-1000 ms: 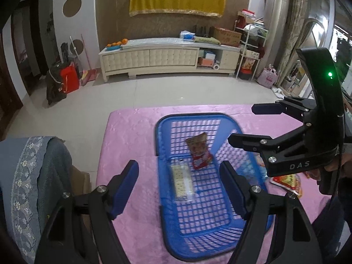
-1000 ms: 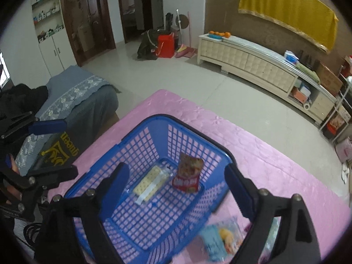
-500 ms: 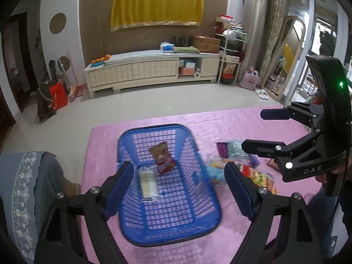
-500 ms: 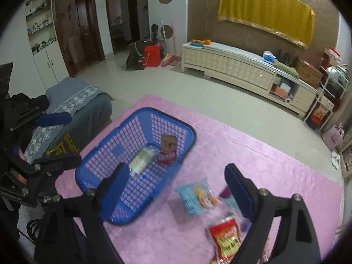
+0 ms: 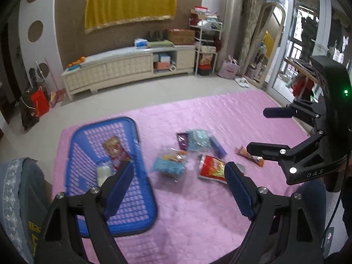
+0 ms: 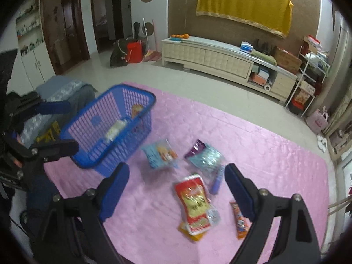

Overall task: Organize snacks
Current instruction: 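Withdraw both grippers from the basket back over the snacks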

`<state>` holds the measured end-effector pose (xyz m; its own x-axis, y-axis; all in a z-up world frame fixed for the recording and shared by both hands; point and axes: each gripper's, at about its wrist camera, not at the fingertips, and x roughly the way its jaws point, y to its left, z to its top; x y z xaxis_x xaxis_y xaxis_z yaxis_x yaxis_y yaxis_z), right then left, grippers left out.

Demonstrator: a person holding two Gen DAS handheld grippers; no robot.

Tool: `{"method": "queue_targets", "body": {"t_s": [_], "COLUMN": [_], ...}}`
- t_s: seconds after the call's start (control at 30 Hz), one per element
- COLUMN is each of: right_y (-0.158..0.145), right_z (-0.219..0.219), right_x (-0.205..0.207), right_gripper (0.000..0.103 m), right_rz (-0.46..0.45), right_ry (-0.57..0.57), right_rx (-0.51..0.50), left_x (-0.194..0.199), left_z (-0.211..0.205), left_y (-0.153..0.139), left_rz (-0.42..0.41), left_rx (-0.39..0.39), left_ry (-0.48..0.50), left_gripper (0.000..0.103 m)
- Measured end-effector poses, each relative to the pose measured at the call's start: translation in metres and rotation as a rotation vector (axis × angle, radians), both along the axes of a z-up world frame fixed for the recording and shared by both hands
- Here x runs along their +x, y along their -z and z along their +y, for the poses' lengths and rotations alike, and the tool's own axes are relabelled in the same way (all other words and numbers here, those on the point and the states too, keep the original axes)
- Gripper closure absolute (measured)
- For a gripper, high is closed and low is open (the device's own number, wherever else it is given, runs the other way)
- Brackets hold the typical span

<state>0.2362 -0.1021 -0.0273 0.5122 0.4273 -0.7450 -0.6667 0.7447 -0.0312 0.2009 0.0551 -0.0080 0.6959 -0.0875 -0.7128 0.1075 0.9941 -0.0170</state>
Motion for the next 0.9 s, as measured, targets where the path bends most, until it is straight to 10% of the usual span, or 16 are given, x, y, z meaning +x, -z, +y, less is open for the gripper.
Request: {"method": "queue_targets", "body": {"t_s": [0.17, 0.9], "right_y": [0.019, 0.172], "right_z": [-0.031, -0.018], "right_x": [-0.002, 0.055], "right_gripper": [0.012, 0.019], "right_rz": [-0.077, 0.196], "right_ry": [0.065, -0.128], "right_rx": [-0.002, -0.214], "left_x": [0.000, 0.024], "left_z": [-0.030, -0.050], "left_y": [0.028, 0.152], "left_rz": [0.025, 0.200], "left_rx": [0.036, 0.023], "left_ry": [0.009, -0.033], "left_gripper": [0.020, 0.020]}}
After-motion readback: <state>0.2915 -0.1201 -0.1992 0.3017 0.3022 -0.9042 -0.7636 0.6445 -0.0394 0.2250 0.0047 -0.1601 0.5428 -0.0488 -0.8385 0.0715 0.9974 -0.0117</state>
